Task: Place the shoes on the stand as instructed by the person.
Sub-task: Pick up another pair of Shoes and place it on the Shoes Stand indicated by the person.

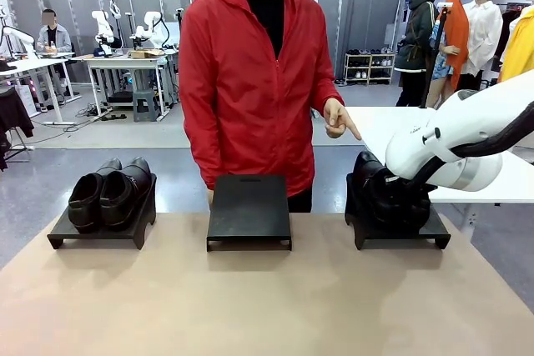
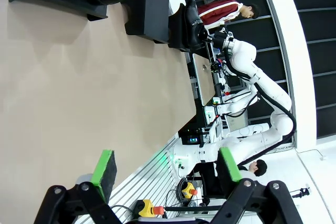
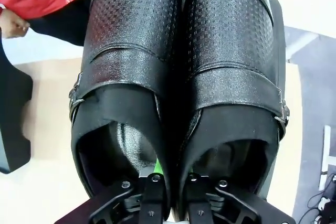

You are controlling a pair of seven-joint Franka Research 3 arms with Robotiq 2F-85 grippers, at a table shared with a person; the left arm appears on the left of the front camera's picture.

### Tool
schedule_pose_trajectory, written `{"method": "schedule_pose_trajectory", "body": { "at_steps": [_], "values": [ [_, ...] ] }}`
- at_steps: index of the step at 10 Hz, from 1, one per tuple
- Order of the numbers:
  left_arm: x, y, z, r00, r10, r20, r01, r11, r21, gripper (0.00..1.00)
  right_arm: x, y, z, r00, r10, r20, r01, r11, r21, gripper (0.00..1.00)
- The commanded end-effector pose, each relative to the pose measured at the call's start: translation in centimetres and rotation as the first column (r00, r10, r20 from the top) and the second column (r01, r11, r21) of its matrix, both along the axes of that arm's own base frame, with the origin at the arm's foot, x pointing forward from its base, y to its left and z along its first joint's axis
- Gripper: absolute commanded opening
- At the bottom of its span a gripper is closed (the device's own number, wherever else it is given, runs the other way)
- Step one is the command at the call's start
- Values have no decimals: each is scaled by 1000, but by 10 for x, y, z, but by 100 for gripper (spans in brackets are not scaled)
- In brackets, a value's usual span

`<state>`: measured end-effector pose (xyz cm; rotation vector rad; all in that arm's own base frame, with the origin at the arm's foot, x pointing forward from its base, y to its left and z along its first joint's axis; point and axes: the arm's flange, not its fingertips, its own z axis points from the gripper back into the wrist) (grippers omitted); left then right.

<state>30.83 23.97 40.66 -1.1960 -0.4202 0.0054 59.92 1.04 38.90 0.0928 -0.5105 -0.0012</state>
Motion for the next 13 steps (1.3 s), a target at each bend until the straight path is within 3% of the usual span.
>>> {"method": "schedule_pose_trajectory", "body": {
  "at_steps": [1, 5, 6, 8, 9, 11, 12, 13],
  "values": [
    [-3, -2, 0, 1000, -12, 23, 12, 1000, -5, 97, 5, 5, 0, 999, -35, 23, 36, 999, -28, 28],
    [-3, -2, 0, 1000, -12, 23, 12, 1000, -5, 97, 3, 8, 11, 999, -42, 33, 43, 999, -27, 93],
    [-3, -2, 0, 1000, -12, 23, 12, 1000, -5, 97, 2, 6, 16, 998, -47, 35, 47, 999, -19, 100],
    [-3, -2, 0, 1000, -12, 23, 12, 1000, -5, 97, -3, 6, 27, 998, -36, 51, 36, 999, 4, 100],
    [-3, -2, 0, 1000, -12, 23, 12, 1000, -5, 97, -5, 6, 33, 998, -37, 59, 36, 999, 10, 95],
    [-3, -2, 0, 1000, -12, 23, 12, 1000, -5, 97, -3, 2, 47, 995, -79, 61, 80, 996, -24, 100],
    [-3, -2, 0, 1000, -12, 23, 12, 1000, -5, 97, -2, 5, 35, 998, -9, 59, 10, 1000, -16, 100],
    [-3, -2, 0, 1000, -12, 23, 12, 1000, -5, 97, -2, 5, 35, 998, -9, 59, 10, 1000, -16, 100]
  ]
}}
